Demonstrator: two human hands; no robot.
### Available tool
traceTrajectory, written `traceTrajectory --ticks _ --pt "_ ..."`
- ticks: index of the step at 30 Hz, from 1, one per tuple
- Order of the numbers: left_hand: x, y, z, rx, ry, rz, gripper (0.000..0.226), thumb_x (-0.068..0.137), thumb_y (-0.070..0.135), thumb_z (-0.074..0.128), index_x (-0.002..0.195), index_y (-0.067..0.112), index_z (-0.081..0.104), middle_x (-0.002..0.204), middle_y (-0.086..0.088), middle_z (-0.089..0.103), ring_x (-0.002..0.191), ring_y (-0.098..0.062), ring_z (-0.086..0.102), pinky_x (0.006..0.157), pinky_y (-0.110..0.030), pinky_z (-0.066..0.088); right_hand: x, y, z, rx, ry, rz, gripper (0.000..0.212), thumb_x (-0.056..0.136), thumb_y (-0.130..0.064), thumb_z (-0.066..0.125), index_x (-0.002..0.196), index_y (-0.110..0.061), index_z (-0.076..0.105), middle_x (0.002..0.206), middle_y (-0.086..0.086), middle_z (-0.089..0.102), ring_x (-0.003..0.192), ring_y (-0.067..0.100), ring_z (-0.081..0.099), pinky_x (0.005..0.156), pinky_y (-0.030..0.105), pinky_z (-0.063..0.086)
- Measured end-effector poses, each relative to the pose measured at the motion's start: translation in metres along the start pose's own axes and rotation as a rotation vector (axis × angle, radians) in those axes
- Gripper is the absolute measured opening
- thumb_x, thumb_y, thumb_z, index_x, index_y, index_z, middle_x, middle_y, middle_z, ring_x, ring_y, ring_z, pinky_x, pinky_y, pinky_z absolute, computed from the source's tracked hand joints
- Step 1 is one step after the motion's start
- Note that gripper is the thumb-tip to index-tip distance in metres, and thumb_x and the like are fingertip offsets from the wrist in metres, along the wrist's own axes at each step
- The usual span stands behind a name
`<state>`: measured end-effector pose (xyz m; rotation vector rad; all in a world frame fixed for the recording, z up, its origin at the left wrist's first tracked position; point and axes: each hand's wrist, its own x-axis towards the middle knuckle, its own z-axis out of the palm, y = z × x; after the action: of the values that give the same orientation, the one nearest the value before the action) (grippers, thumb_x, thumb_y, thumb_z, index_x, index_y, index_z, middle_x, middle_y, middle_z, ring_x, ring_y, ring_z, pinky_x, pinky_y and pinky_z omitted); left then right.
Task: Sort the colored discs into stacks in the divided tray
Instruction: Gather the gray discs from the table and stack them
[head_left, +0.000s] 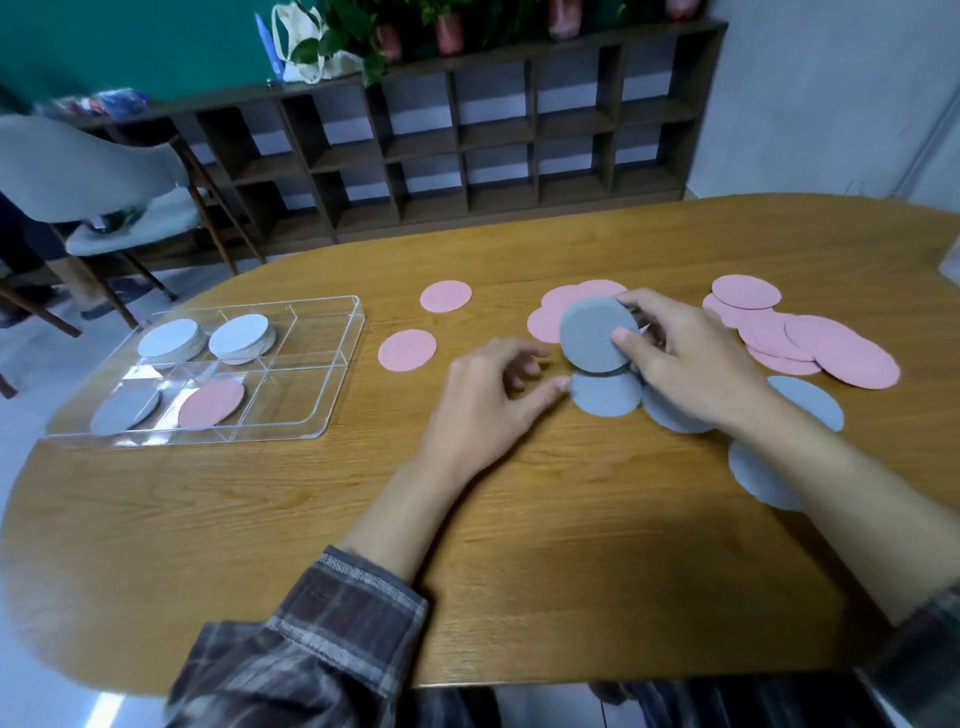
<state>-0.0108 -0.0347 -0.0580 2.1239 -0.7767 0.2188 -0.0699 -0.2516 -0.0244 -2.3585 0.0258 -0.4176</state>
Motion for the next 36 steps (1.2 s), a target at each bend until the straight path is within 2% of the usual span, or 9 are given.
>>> traceTrajectory --ticks 5,12,15,18,24,26,28,33,36 --pt "0.002 0.011 0.02 0.173 -0.179 0.07 0.06 0.076 0.067 0.076 0.126 0.033 0.071 0.118 0.013 0.064 0.112 -0.011 0.058 0.1 -0.039 0.051 -0.011 0.028 -0.024 0.014 0.038 0.052 0.023 0.098 -0.019 0.06 0.117 -0.03 0.065 0.089 0.007 0.071 0.08 0.02 0.066 0.077 0.032 0.049" --pt "0.016 0.014 0.026 0.193 -0.207 0.145 0.049 0.078 0.066 0.076 0.111 0.03 0.079 0.105 0.013 0.066 0.098 -0.008 0.064 0.086 -0.039 0.055 -0.009 0.046 -0.027 0.069 0.114 0.004 0.027 0.098 -0.017 0.06 0.122 -0.028 0.067 0.08 0.01 0.07 0.078 0.022 0.066 0.081 0.044 0.054" --pt "0.016 0.017 0.021 0.271 -0.178 0.241 0.036 0.094 0.058 0.065 0.105 0.027 0.079 0.094 0.012 0.068 0.088 -0.009 0.065 0.077 -0.038 0.055 -0.008 0.051 -0.024 0.092 0.129 -0.011 0.034 0.099 -0.016 0.059 0.128 -0.03 0.067 0.077 0.003 0.069 0.078 0.02 0.066 0.083 0.039 0.054" --pt "0.015 0.022 0.021 0.284 -0.102 0.342 0.03 0.107 0.038 0.052 0.107 0.016 0.073 0.094 0.004 0.071 0.086 -0.018 0.067 0.075 -0.04 0.053 -0.007 0.051 -0.022 0.086 0.131 -0.03 0.041 0.1 -0.016 0.058 0.138 -0.031 0.064 0.077 -0.013 0.066 0.079 0.015 0.064 0.081 0.024 0.048" --pt "0.016 0.028 0.023 0.264 0.074 0.348 0.012 0.106 0.016 0.059 0.112 0.009 0.066 0.092 0.001 0.071 0.077 -0.014 0.062 0.07 -0.026 0.047 -0.008 0.045 -0.016 0.053 0.057 -0.058 0.044 0.103 -0.017 0.055 0.144 -0.031 0.058 0.09 -0.023 0.062 0.086 0.001 0.058 0.078 0.012 0.04" --pt "0.017 0.03 0.027 0.216 0.095 0.328 0.012 0.101 0.014 0.064 0.112 0.009 0.066 0.087 0.002 0.07 0.073 -0.013 0.062 0.07 -0.029 0.052 -0.008 0.043 -0.015 0.063 0.044 -0.057 0.044 0.104 -0.015 0.053 0.144 -0.031 0.058 0.091 -0.03 0.058 0.087 -0.01 0.054 0.079 0.006 0.036" --pt "0.019 0.031 0.032 0.117 0.097 0.232 0.021 0.094 0.011 0.071 0.115 0.012 0.066 0.082 0.002 0.069 0.071 -0.011 0.064 0.072 -0.029 0.056 -0.009 0.042 -0.015 0.077 0.035 -0.05 0.043 0.105 -0.013 0.05 0.144 -0.03 0.059 0.089 -0.028 0.058 0.086 -0.011 0.053 0.081 0.01 0.036" --pt "0.026 0.03 0.042 -0.046 0.093 -0.031 0.036 0.088 0.02 0.082 0.123 0.017 0.075 0.077 0.006 0.073 0.067 -0.005 0.068 0.071 -0.011 0.051 -0.011 0.039 -0.015 0.076 0.012 -0.047 0.044 0.106 -0.012 0.045 0.145 -0.029 0.057 0.099 -0.004 0.066 0.085 0.004 0.058 0.085 0.035 0.048" --pt "0.031 0.03 0.045 -0.082 0.101 -0.076 0.032 0.087 0.025 0.083 0.118 0.019 0.079 0.076 0.007 0.076 0.067 -0.002 0.068 0.07 -0.01 0.048 -0.011 0.038 -0.015 0.078 -0.022 -0.032 0.044 0.108 -0.019 0.042 0.15 -0.028 0.05 0.104 -0.002 0.064 0.091 0.011 0.057 0.091 0.037 0.048"
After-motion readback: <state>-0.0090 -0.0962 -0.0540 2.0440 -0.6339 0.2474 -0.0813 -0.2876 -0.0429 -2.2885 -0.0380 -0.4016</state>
